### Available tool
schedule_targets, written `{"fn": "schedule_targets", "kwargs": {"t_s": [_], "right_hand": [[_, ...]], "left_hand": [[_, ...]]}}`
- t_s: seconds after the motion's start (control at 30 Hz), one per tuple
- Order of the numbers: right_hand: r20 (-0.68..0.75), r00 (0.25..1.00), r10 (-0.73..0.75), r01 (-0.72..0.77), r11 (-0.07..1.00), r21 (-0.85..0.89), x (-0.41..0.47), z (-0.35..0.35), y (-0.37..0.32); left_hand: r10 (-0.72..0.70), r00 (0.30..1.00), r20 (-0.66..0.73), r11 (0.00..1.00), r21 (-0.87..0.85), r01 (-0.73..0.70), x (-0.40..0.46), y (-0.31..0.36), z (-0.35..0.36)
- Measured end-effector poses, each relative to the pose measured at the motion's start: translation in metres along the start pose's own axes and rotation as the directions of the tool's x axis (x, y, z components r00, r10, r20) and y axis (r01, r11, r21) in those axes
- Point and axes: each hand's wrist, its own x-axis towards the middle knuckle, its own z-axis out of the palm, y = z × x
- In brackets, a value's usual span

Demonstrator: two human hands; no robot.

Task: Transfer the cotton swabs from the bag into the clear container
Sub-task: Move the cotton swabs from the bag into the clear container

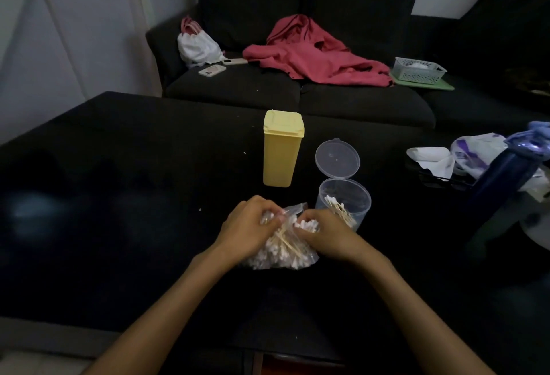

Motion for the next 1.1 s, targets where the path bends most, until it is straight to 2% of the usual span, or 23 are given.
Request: {"fn": "schedule_targets", "kwargs": {"t_s": [0.13,0.27,0.53,0.73,0.97,1.1], "right_hand": [[-0.124,0.982,-0.141,0.129,0.986,-0.101,-0.002,0.005,-0.002],[-0.132,0.971,-0.197,0.178,0.974,-0.143,-0.005,-0.004,-0.004],[0.021,0.999,-0.041,0.037,0.987,0.155,-0.004,-0.010,-0.006],[0.076,0.997,0.009,-0.021,0.988,0.155,-0.003,-0.007,-0.007],[0.059,0.997,0.049,-0.065,0.951,0.301,-0.006,-0.030,-0.009],[-0.040,0.998,0.039,-0.023,0.942,0.335,-0.007,-0.038,-0.011]], "left_hand": [[-0.014,1.000,-0.020,1.000,0.006,0.014,0.001,-0.001,-0.003],[-0.019,0.997,-0.078,1.000,0.023,0.021,0.002,-0.004,-0.008],[-0.017,0.999,-0.048,1.000,0.010,0.018,0.003,-0.003,-0.009],[-0.019,0.999,-0.042,0.999,0.027,0.020,0.002,-0.003,-0.009],[-0.013,0.998,-0.068,0.998,0.056,0.017,0.004,-0.004,-0.010],[-0.024,0.998,-0.065,1.000,0.003,0.024,0.006,-0.004,-0.010]]}}
